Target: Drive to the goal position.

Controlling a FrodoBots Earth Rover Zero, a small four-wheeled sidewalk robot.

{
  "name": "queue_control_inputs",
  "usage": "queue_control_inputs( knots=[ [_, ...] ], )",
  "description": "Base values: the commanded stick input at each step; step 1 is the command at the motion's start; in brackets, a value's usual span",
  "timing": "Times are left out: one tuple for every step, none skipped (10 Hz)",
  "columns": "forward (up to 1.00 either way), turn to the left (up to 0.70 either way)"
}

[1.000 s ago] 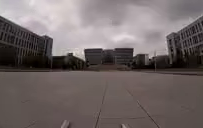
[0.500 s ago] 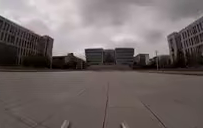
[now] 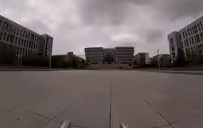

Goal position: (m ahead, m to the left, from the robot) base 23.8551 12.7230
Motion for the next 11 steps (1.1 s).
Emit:
queue_control_inputs(
  knots=[
    [1.00,0.00],
    [1.00,-0.13],
    [1.00,-0.10],
    [1.00,-0.01],
    [1.00,-0.04],
    [1.00,-0.05],
    [1.00,-0.02],
    [1.00,0.00],
    [1.00,0.00],
    [1.00,0.00],
    [1.00,0.00]
  ],
)
